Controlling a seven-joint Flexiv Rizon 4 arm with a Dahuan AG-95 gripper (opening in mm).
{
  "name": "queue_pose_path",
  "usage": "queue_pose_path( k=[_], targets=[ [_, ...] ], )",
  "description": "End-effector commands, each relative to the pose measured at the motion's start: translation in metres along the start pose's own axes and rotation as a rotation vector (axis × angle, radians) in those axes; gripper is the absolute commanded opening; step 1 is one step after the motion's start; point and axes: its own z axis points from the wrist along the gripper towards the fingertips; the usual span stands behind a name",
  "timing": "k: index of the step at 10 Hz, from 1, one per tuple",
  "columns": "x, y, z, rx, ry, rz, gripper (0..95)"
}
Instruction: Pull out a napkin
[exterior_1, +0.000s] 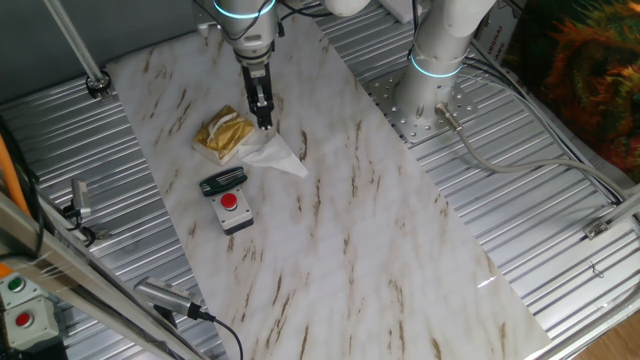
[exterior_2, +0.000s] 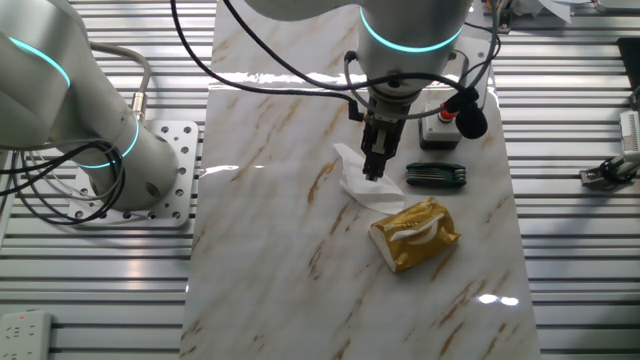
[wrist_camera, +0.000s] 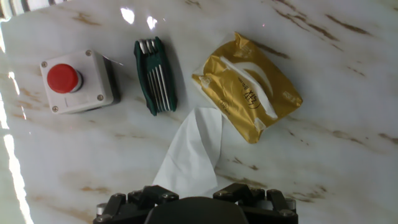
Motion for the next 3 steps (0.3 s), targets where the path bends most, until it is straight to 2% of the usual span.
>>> queue_pose_path(
  k=[1,3],
  targets=[
    [-0.0001,0.0001,0.0,-0.001,0.0,-0.001,76.0],
    [-0.0009,0.001,-0.0008,-0.001,0.0,-0.001,76.0]
  ],
)
